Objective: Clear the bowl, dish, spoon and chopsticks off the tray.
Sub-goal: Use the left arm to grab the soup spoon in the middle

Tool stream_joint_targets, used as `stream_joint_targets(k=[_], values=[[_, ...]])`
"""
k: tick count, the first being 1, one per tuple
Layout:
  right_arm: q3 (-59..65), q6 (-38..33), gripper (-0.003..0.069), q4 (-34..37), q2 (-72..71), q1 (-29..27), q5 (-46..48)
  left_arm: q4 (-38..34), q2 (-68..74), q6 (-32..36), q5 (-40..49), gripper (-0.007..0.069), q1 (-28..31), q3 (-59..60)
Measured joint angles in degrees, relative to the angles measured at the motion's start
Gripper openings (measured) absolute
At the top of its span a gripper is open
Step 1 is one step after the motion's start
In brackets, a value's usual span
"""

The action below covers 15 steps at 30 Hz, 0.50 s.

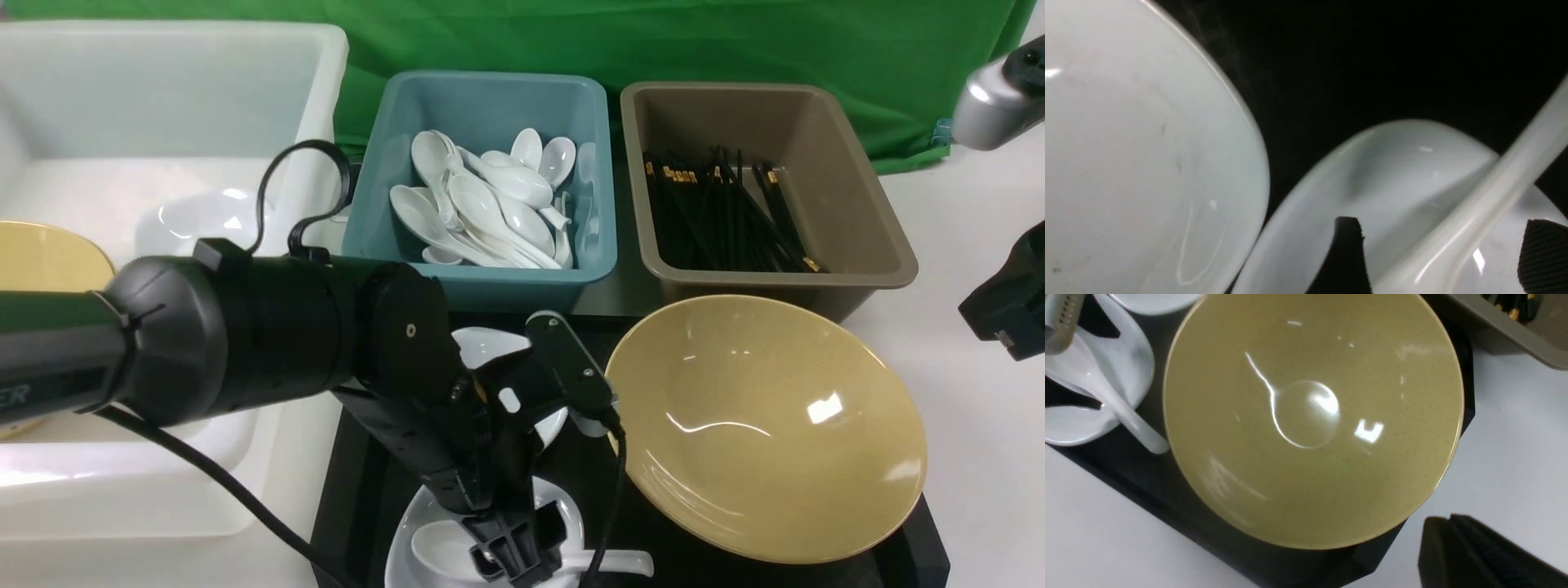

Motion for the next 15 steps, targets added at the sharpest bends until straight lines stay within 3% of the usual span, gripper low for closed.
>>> stream_joint_targets(k=[6, 15], values=[[0.0, 0.0, -0.0008, 0.0, 0.0, 0.0, -0.2, -0.6, 2.0, 0.1, -0.5, 0.0526, -0.8, 0.0], [0.0, 0.0, -0.0008, 0.0, 0.0, 0.0, -1.1, -1.2, 5.0, 1.2, -1.1, 0.0401, -0.8, -0.1]])
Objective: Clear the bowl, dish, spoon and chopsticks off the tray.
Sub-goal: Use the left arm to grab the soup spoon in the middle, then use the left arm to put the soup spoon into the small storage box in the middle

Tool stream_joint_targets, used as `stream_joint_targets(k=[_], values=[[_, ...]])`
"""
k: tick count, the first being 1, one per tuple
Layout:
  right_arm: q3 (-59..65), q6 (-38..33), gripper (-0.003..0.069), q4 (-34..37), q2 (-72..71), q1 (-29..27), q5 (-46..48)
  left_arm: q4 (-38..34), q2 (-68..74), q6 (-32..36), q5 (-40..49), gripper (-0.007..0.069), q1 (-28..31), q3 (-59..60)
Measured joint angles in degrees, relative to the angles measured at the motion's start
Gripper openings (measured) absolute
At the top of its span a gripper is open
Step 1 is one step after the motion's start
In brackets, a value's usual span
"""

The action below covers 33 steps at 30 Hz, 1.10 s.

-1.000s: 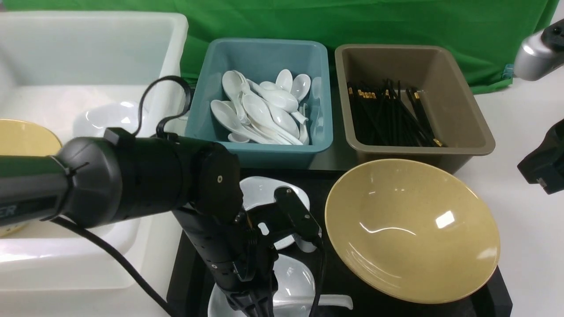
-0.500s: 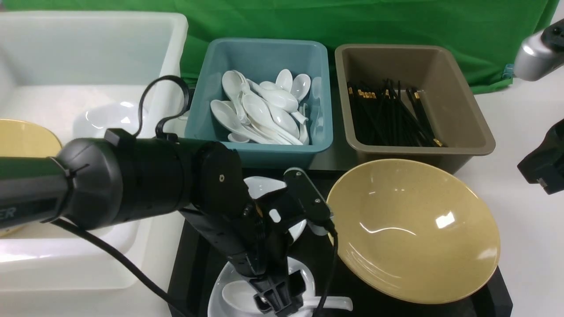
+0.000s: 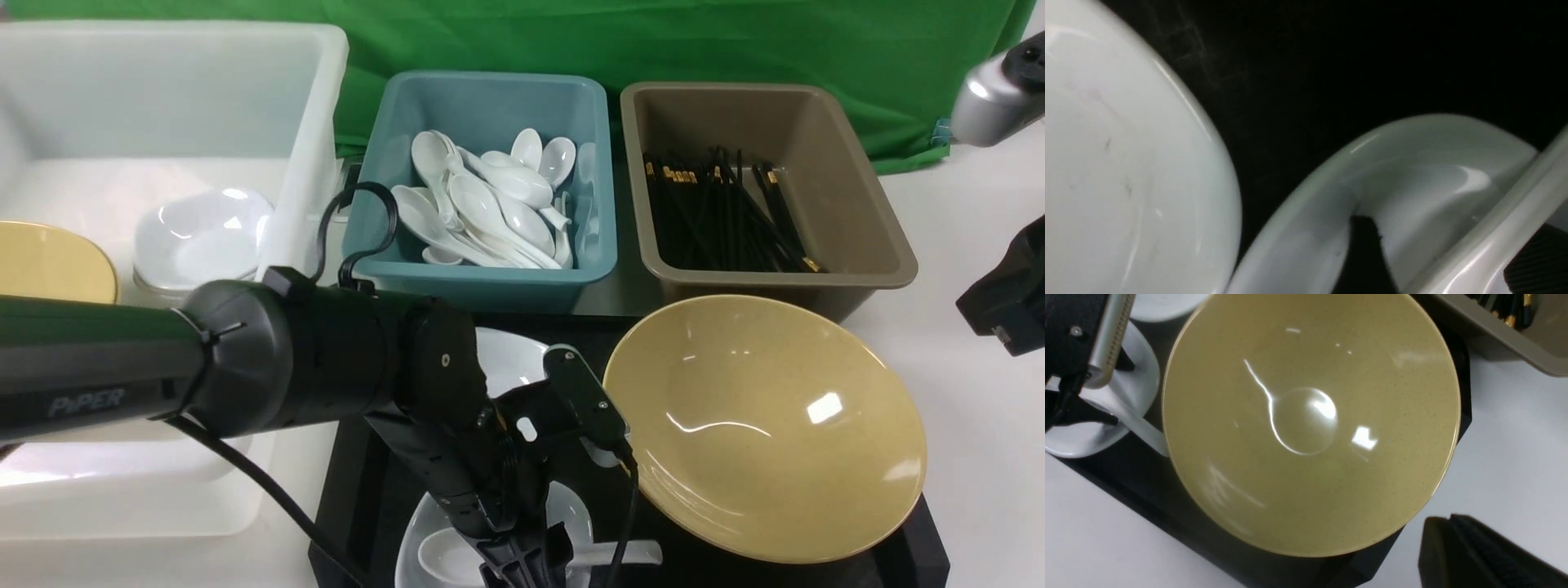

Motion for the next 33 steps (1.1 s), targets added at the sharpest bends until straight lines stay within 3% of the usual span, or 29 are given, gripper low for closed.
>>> stream_joint_targets(k=[3, 7, 15, 20, 24, 33], values=[[0.0, 0.0, -0.0008, 0.0, 0.0, 0.0, -0.2, -0.1, 0.3, 0.1, -0.4, 0.0334, 0.0, -0.1], [0.0, 0.0, -0.0008, 0.0, 0.0, 0.0, -0.2, -0.3, 0.4, 0.1, -0.7, 0.0169, 0.0, -0.1], [0.0, 0.0, -0.0008, 0.0, 0.0, 0.0, -0.2, 0.0, -3.1, -3.2, 0.1, 0.0165, 0.0, 0.0], [0.0, 0.0, -0.0008, 0.1, 0.0, 0.0, -0.5, 0.7, -9.5, -11.6, 0.8, 0.0165, 1.2, -2.6], [0.0, 0.0, -0.0008, 0.2, 0.0, 0.0, -1.4, 2.0, -12.2, -19.0, 0.3, 0.0157, 5.5, -10.7], [0.0, -0.1, -0.0008, 0.4, 0.0, 0.0, -1.6, 2.8, -9.8, -23.4, 1.6, 0.0156, 13.1, -20.6]])
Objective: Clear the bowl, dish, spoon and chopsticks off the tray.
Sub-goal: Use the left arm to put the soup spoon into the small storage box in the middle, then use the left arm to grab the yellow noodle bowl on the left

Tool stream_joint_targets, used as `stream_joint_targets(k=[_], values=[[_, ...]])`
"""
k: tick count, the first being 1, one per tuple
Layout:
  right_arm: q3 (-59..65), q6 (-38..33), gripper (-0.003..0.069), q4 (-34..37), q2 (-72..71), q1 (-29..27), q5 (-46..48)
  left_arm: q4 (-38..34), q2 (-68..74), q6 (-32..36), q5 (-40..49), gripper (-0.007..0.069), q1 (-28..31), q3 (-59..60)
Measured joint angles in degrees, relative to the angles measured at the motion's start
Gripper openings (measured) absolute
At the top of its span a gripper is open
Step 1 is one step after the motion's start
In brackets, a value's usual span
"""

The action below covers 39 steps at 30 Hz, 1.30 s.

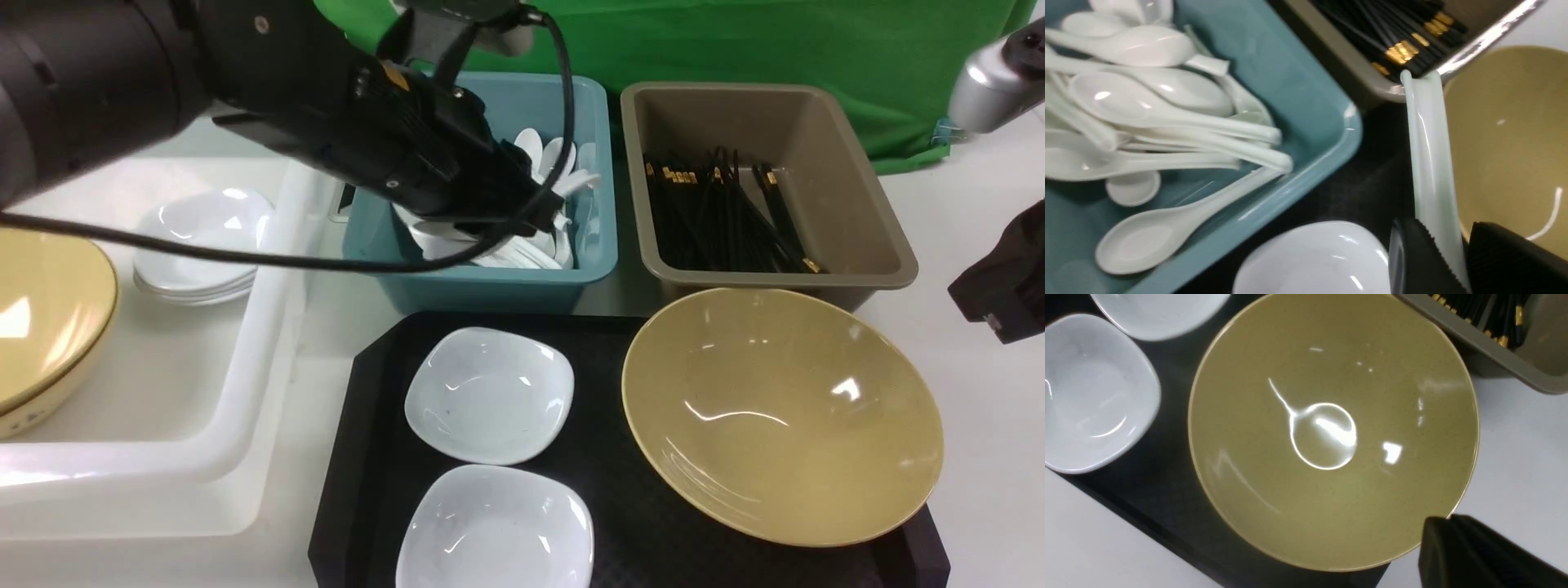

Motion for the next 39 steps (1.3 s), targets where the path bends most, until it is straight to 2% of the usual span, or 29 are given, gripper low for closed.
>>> stream_joint_targets(k=[4, 11, 16, 18, 23, 25, 27, 29, 31, 33, 34, 36, 39], values=[[0.0, 0.0, -0.0008, 0.0, 0.0, 0.0, -0.6, 0.0, 3.5, -0.6, -2.8, 0.0156, 2.5, -1.5], [0.0, 0.0, -0.0008, 0.2, 0.0, 0.0, -2.0, 0.2, 15.7, -0.9, -15.1, 0.0154, 5.3, -9.3], [0.0, -0.1, -0.0008, 0.9, 0.0, 0.0, -2.0, 1.5, 21.2, -1.5, -16.9, 0.0169, 5.4, -13.2], [0.0, -0.3, -0.0008, 1.3, 0.0, 0.0, -2.0, 3.2, 22.3, -2.4, -16.8, 0.0245, 5.4, -14.4], [0.0, -1.2, -0.0008, 1.5, 0.0, 0.0, -2.1, 7.9, 21.4, -7.7, -10.7, 0.0561, 5.4, -17.6], [0.0, -1.4, -0.0008, 1.9, 0.0, 0.0, -2.2, 8.2, 19.6, -10.5, -4.1, 0.0594, 5.5, -18.9], [0.0, -3.1, -0.0008, 3.4, 0.1, 0.0, -2.2, 8.2, 17.5, -11.6, 1.7, 0.0551, 5.5, -19.4], [0.0, -6.4, -0.0008, 5.8, 0.2, 0.0, -2.1, 8.0, 15.5, -12.2, 6.3, 0.0453, 5.5, -19.5], [0.0, -7.9, -0.0006, 7.6, 0.5, 0.0, -2.3, 7.2, 13.6, -12.2, 10.2, 0.0311, 5.5, -19.5], [0.0, -7.7, -0.0003, 8.5, 1.0, 0.0, -3.5, 5.2, 11.5, -9.5, 14.5, 0.0110, 5.5, -19.4], [0.0, -7.7, -0.0001, 8.6, 1.0, 0.0, -3.8, 4.3, 10.8, -8.7, 16.3, 0.0062, 5.5, -19.3], [0.0, -7.7, -0.0001, 8.8, 1.2, 0.0, -4.3, 2.3, 9.9, -7.8, 18.9, 0.0015, 5.5, -18.7], [0.0, -7.6, -0.0001, 8.8, 1.2, 0.0, -4.2, -1.4, 9.7, -6.5, 20.4, -0.0001, 5.5, -16.9]])
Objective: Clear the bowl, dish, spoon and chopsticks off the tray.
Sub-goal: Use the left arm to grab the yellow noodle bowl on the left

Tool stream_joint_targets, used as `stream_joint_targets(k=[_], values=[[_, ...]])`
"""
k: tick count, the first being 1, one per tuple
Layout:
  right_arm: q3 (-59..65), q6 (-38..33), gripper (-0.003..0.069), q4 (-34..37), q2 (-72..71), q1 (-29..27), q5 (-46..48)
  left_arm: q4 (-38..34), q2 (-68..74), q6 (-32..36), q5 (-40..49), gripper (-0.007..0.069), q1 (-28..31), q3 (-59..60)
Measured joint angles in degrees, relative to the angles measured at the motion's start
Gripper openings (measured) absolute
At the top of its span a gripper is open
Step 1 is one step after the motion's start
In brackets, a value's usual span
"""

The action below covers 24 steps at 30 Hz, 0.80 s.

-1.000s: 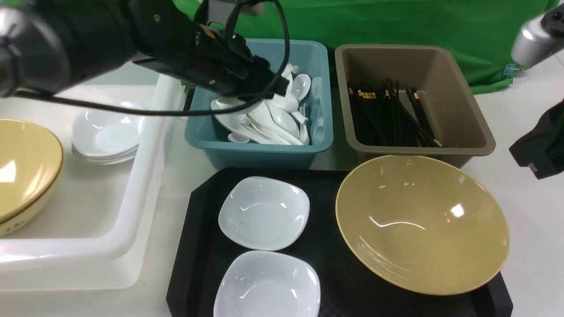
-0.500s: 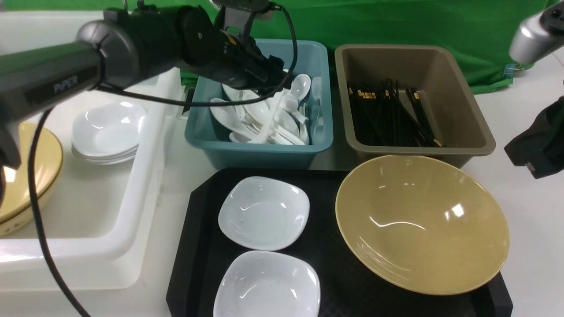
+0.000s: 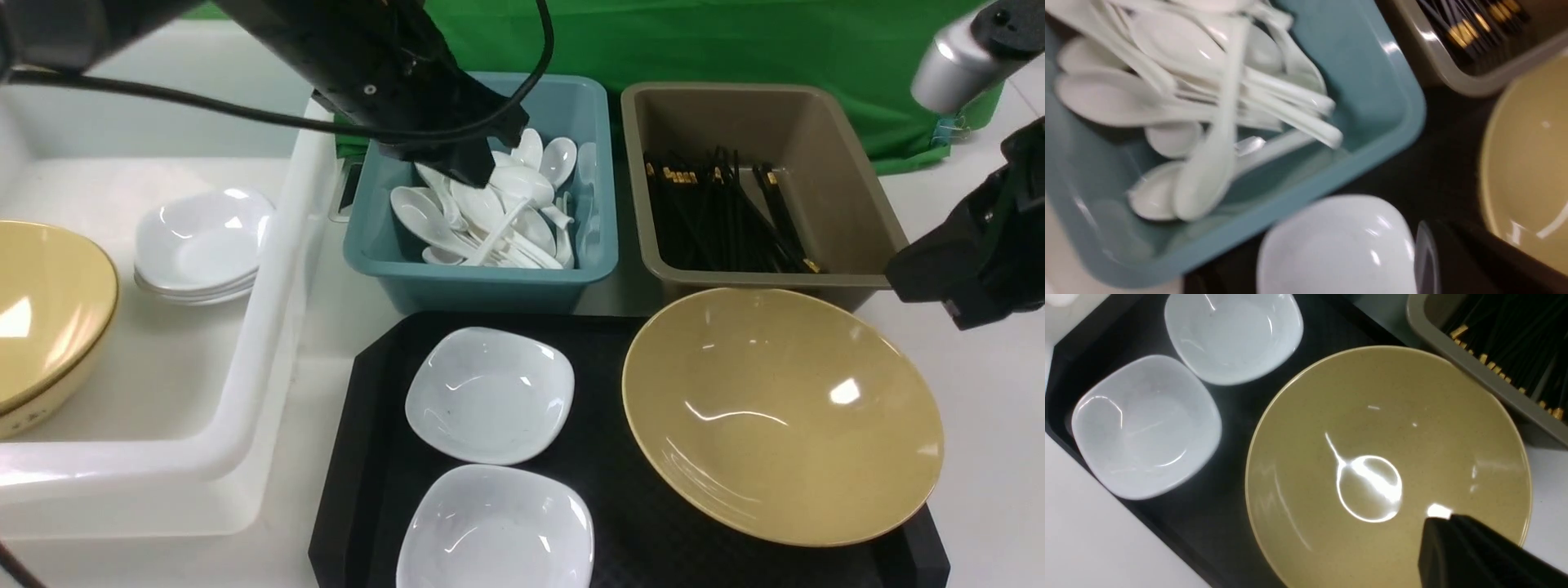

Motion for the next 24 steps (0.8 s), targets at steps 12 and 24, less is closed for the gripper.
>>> stream_joint_targets(k=[12, 24], values=[[0.0, 3.0, 0.0010, -4.0, 0.0, 0.0, 0.8, -2.2, 3.7, -0.4, -4.5, 0.0206, -8.5, 6.3], [0.0, 9.1, 0.0038, -14.0, 0.0, 0.0, 3.0, -3.1, 13.3, -4.5, -14.5, 0.0615, -14.0, 6.3]])
